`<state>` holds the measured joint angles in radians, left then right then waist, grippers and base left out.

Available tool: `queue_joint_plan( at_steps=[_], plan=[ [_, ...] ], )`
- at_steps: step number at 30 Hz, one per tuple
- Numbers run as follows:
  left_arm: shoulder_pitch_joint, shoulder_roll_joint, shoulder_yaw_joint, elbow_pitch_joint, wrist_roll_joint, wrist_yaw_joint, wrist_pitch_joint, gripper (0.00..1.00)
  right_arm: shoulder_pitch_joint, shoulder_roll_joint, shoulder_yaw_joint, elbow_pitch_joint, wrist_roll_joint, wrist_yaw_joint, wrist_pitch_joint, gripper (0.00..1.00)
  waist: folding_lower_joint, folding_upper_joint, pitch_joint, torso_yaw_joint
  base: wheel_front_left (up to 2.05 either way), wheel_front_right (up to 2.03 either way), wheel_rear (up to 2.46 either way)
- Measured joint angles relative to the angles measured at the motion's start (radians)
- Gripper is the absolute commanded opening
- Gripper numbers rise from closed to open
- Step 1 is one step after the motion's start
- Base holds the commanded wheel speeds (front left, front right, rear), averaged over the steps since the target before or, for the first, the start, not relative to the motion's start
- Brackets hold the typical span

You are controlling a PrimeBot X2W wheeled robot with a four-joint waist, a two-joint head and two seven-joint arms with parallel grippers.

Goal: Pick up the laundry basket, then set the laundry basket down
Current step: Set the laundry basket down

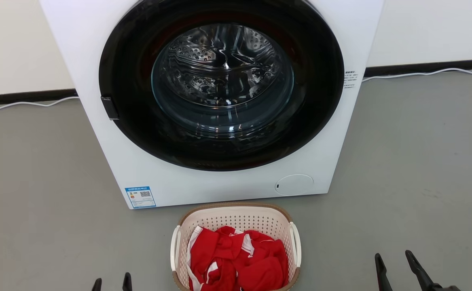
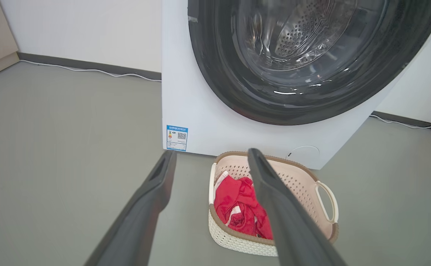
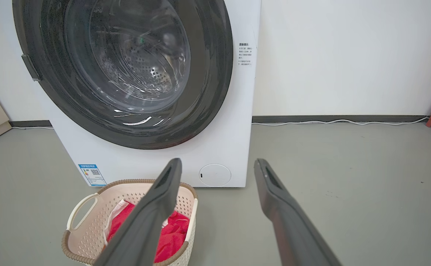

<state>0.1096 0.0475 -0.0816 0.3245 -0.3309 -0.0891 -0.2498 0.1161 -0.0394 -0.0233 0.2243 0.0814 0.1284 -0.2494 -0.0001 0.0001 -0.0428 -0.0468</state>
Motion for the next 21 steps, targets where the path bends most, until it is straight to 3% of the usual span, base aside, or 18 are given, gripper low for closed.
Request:
queue_joint_plan(
  at_steps=[21],
  plan=[
    [0.02,-0.002,0.024,-0.044,-0.011,0.001,0.0,1.0,0.023,0.002,-0.023,-0.01,-0.012,0.0,0.0,1.0,0.0,0.0,-0.007,0.007,0.0,0.0,0.0]
  ],
)
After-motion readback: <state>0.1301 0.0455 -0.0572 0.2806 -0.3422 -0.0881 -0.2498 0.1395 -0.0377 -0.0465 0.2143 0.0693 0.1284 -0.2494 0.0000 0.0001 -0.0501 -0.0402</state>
